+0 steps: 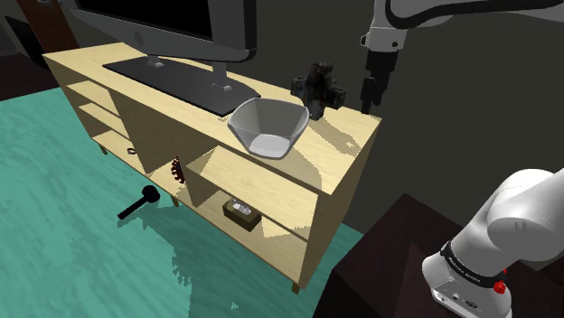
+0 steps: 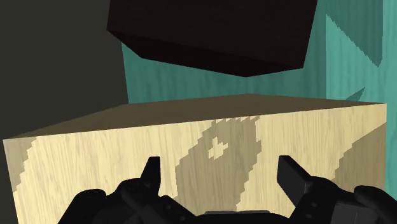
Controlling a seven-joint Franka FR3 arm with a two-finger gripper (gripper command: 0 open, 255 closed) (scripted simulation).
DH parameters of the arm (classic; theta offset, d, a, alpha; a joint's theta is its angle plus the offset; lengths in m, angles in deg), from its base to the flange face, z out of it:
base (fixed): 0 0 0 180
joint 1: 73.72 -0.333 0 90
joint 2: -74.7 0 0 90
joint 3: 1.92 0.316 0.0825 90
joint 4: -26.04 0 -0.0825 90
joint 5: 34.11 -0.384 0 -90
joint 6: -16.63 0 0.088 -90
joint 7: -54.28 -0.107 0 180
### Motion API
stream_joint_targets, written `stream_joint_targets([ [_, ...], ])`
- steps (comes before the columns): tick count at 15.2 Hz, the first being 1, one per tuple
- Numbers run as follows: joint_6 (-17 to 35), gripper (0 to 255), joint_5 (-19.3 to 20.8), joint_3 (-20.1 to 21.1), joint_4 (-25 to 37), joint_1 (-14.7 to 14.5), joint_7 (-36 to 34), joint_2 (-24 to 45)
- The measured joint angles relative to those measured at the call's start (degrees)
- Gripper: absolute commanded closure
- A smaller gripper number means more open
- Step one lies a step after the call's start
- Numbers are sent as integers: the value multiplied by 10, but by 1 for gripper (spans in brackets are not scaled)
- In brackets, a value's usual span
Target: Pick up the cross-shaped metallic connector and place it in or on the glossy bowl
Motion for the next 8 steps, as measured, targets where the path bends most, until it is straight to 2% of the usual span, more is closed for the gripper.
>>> stream_joint_targets([
  [8, 21, 0, -8, -22, 161, 8, 38, 150],
])
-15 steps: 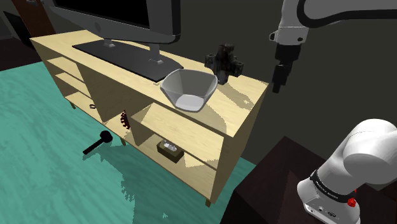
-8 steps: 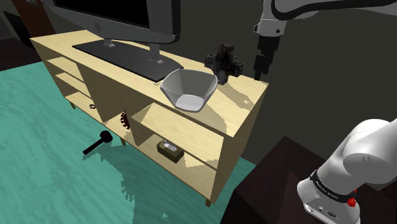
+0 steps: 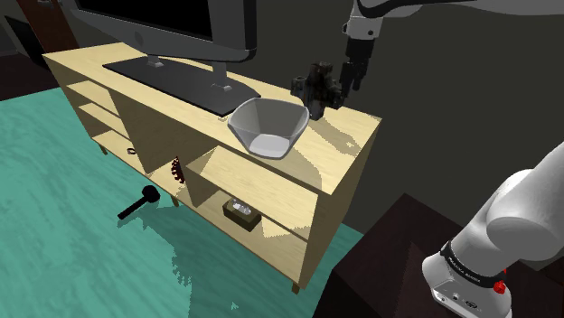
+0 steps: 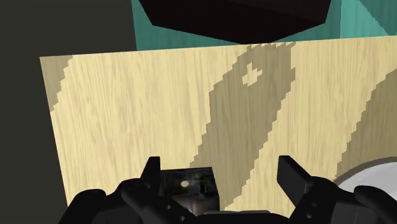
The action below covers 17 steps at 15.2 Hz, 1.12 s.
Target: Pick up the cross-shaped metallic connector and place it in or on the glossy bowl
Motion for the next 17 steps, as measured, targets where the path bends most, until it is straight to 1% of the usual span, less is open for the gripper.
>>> stream_joint_targets([
  [4, -6, 0, -10, -6, 104, 5, 15, 82],
  [5, -4, 0, -12, -7, 113, 6, 18, 91],
  [8, 11, 0, -13, -8, 108, 7, 21, 100],
  [12, 42, 0, -13, -8, 75, 6, 21, 97],
  [17, 48, 0, -13, -7, 69, 6, 20, 98],
])
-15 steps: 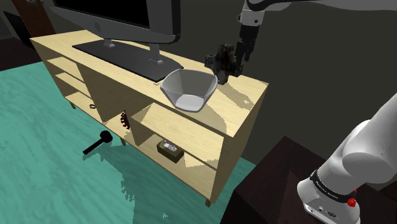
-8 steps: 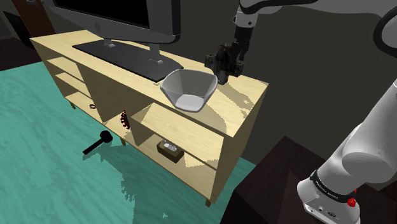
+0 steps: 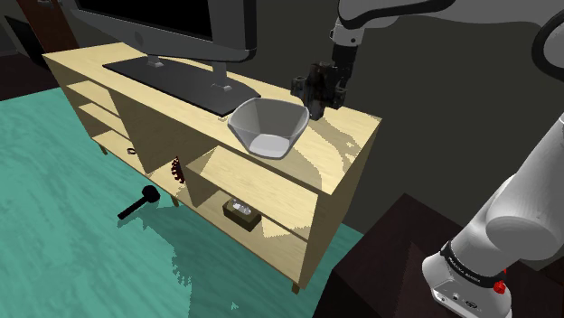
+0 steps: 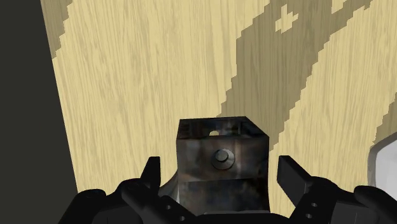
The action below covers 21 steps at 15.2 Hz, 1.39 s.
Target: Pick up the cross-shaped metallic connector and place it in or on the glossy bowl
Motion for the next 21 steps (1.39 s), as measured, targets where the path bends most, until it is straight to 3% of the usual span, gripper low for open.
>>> stream_joint_targets([
  [2, 0, 0, 0, 0, 0, 0, 0, 0],
  [3, 0, 255, 0, 0, 0, 0, 0, 0],
  [13, 0, 255, 0, 0, 0, 0, 0, 0],
  [21, -56, 255, 0, 0, 62, 0, -3, 7],
])
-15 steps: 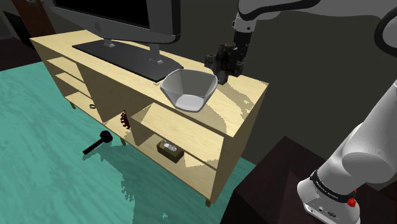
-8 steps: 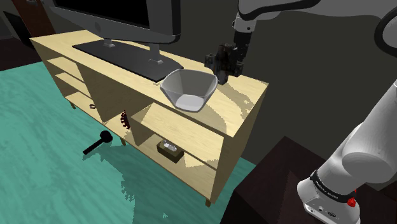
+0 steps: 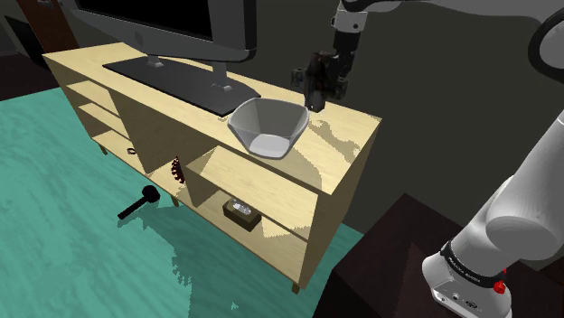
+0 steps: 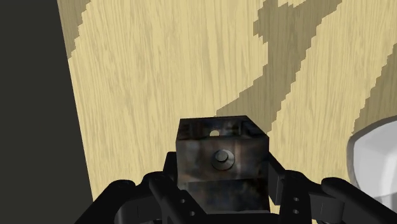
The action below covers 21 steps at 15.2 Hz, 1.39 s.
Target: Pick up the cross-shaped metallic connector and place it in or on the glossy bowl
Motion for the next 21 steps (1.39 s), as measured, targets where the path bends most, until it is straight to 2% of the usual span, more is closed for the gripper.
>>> stream_joint_targets([
  [14, -115, 255, -3, -2, 141, 4, 0, 26],
  [21, -186, 255, -8, -4, 245, 7, 0, 59],
])
